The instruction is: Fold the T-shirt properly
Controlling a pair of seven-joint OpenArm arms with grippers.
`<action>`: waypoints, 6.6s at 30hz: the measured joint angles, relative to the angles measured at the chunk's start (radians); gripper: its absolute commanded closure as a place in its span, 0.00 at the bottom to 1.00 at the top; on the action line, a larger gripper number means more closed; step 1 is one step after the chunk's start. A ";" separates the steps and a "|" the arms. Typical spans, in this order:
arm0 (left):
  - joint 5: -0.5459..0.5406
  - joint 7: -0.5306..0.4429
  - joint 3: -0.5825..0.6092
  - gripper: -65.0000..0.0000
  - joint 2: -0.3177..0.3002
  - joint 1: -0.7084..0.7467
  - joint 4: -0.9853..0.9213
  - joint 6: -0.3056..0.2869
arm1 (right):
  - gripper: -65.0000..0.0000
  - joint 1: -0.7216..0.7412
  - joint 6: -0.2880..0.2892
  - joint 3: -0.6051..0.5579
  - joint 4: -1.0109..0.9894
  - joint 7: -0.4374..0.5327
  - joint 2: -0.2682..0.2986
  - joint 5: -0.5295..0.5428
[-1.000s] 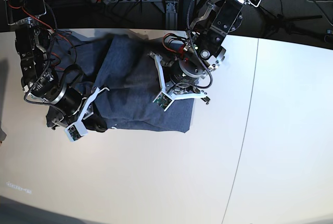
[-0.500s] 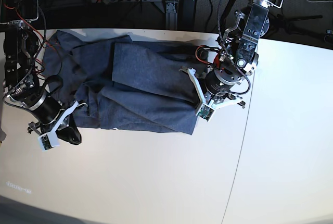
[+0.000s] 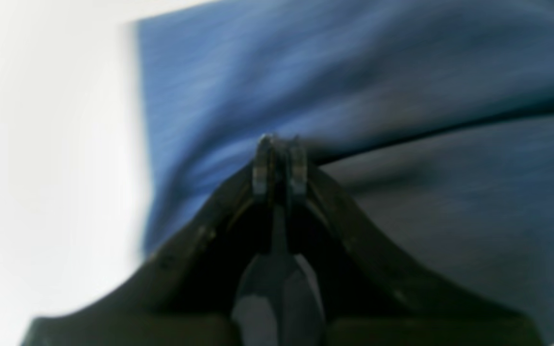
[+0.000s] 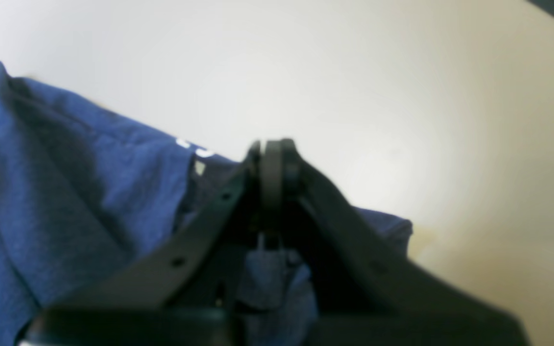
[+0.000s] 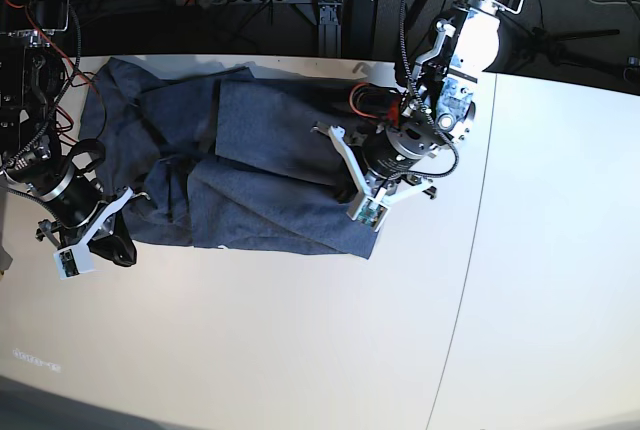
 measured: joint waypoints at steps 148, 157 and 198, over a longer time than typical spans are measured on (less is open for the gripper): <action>-0.236 -0.003 -0.076 0.94 -0.078 -0.020 -0.077 -0.195 | 1.00 0.002 0.016 0.307 -0.177 -0.293 0.138 0.254; -0.245 -0.089 -0.076 1.00 -0.076 -0.116 -0.289 -0.230 | 1.00 -0.077 0.016 0.313 -0.271 -0.286 0.152 0.261; -0.310 -0.153 -0.077 1.00 -0.229 -0.126 -0.325 -0.257 | 0.57 -0.030 0.018 0.090 -0.443 -0.219 0.010 0.345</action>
